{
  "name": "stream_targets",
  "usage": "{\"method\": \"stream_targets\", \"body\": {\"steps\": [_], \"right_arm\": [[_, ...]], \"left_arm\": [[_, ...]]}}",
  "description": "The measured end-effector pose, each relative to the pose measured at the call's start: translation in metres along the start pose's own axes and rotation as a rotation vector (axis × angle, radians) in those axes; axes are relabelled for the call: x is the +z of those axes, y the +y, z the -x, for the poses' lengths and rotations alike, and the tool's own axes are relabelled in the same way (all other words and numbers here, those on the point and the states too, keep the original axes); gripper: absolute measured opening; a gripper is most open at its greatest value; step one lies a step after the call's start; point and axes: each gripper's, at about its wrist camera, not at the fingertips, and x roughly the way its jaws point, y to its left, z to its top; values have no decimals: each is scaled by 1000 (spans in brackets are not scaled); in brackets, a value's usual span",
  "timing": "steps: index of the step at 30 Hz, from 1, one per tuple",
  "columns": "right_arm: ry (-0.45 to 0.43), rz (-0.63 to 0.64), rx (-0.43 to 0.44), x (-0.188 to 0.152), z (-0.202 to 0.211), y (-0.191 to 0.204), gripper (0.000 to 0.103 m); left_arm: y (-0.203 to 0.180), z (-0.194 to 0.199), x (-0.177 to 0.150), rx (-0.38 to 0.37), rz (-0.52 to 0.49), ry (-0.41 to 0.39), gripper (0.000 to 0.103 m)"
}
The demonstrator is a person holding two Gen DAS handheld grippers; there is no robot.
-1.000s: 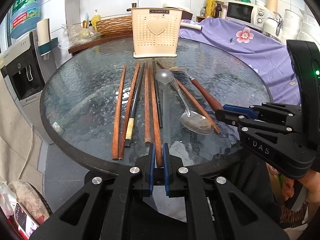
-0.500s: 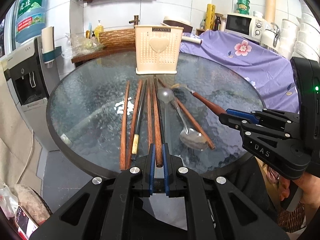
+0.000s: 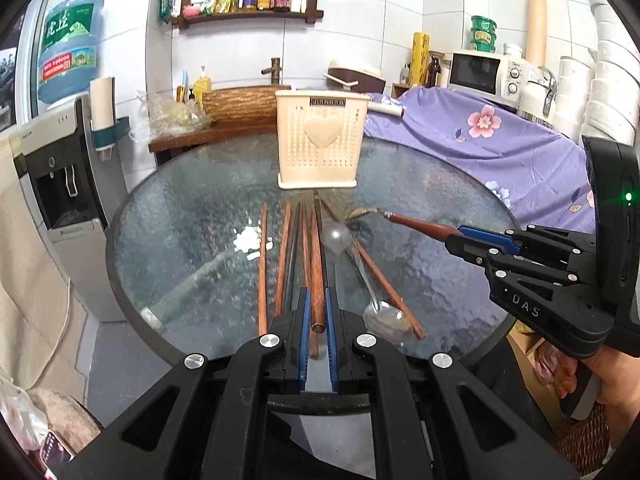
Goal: Organize utensils
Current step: 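Close the left tool on the chopsticks and lift while the right tool grips the spoon handle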
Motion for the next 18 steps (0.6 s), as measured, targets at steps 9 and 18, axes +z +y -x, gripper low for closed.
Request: {"method": "stream_targets", "body": {"steps": [9, 18], "right_arm": [[-67, 23, -7, 26, 7, -6, 14], [-98, 42, -7, 46, 5, -14, 14]], "left_arm": [[1, 8, 25, 3, -5, -77, 7], [-8, 10, 54, -4, -49, -149, 7]]}}
